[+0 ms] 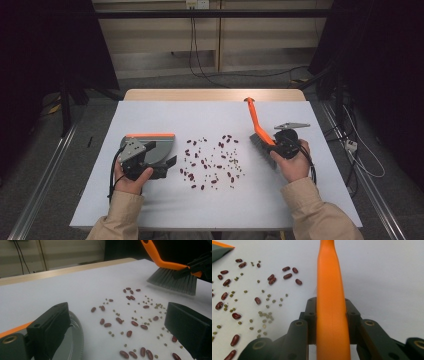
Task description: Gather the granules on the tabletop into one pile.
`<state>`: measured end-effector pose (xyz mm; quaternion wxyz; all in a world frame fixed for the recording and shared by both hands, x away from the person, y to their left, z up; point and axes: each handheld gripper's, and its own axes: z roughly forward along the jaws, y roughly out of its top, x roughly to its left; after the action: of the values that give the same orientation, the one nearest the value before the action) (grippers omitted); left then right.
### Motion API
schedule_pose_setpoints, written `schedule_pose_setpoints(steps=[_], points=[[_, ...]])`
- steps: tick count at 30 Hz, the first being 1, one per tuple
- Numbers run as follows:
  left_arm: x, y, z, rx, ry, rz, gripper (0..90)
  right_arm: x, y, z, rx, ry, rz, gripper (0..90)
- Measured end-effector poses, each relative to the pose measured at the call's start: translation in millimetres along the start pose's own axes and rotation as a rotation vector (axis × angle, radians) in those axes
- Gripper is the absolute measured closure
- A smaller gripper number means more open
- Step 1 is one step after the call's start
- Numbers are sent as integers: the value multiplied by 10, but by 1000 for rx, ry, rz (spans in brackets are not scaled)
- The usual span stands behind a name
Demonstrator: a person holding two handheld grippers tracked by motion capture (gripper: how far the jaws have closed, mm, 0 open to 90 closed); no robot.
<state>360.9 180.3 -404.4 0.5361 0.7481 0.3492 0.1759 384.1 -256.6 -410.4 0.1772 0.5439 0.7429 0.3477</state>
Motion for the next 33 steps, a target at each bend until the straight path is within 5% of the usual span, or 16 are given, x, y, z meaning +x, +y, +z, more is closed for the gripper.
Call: schedule_pose_setpoints(steps=[18, 33], points=[[36, 1, -50, -8, 3, -4, 61, 62, 292, 218, -87, 35, -59, 713], [127, -51, -144, 1, 4, 5, 61, 179, 449, 385, -103, 38, -116, 713]])
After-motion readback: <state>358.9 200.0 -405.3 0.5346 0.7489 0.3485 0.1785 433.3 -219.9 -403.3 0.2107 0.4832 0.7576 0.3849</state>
